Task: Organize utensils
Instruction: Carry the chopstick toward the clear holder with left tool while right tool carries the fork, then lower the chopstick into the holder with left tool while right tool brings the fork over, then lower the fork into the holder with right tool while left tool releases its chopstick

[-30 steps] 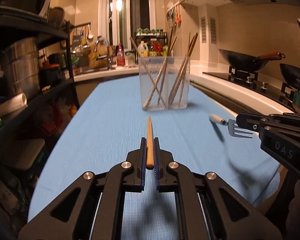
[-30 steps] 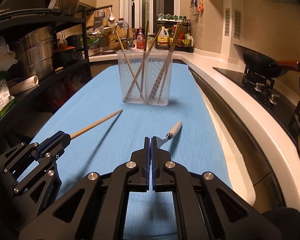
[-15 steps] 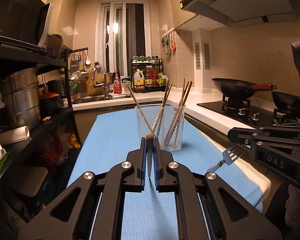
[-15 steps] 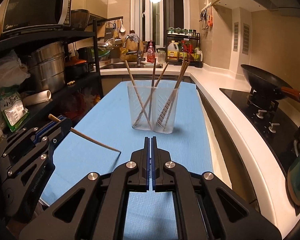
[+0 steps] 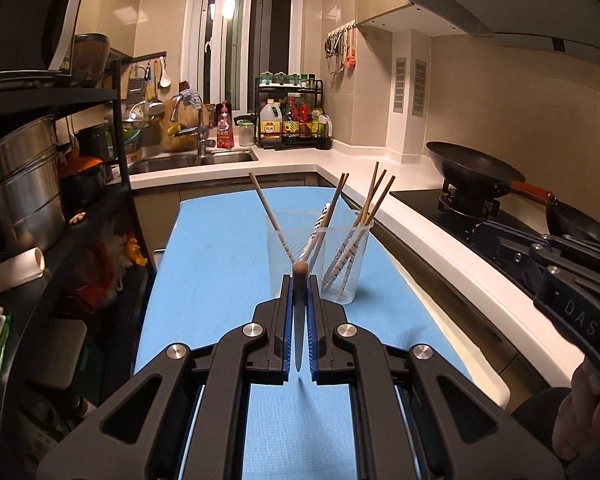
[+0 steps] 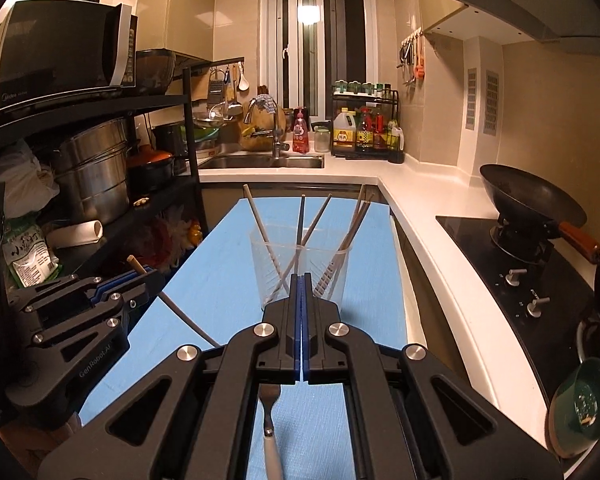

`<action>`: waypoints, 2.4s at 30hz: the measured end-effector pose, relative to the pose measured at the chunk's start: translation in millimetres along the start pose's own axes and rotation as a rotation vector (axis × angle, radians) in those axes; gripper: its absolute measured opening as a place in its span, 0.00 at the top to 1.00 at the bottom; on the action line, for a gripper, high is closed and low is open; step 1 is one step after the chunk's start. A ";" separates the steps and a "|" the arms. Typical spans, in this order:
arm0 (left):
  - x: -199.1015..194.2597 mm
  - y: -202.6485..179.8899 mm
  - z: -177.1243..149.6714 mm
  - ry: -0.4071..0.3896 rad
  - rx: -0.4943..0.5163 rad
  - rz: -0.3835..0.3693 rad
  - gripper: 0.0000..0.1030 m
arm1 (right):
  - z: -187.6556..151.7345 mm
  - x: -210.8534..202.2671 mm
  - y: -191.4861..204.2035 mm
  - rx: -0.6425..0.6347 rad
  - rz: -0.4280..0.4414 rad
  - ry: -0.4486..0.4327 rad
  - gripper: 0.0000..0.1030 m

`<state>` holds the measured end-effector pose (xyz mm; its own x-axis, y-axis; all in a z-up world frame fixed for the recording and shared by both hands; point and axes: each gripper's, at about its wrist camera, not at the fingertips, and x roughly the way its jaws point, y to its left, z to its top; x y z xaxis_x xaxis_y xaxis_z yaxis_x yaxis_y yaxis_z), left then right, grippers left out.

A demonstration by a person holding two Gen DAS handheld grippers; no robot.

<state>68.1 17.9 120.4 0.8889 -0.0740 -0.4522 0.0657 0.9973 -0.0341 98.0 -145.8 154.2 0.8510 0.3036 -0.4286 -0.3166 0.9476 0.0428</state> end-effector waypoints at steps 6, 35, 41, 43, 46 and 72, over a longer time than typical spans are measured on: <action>11.6 17.6 2.9 0.005 -0.027 -0.031 0.94 | -26.8 42.5 -17.3 0.125 0.086 0.141 0.96; 16.9 52.2 -33.8 -0.098 -0.080 -0.095 0.94 | -120.8 216.5 -2.2 0.138 0.135 0.424 0.68; 17.8 49.5 -35.4 -0.103 -0.069 -0.096 0.94 | -124.5 220.9 -1.4 0.110 0.117 0.446 0.68; 17.7 48.5 -35.9 -0.104 -0.067 -0.096 0.94 | -123.6 222.3 1.0 0.090 0.115 0.445 0.74; 17.4 48.1 -36.2 -0.105 -0.065 -0.095 0.94 | -123.1 220.3 0.0 0.094 0.118 0.437 0.80; 17.1 34.0 -20.9 -0.093 -0.009 -0.052 0.94 | -34.3 71.2 -10.4 0.012 0.114 0.125 0.85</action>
<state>76.0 50.5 92.8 0.9227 -0.1248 -0.3648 0.1090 0.9920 -0.0637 147.5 -137.4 92.3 0.7509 0.3955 -0.5289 -0.4027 0.9089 0.1079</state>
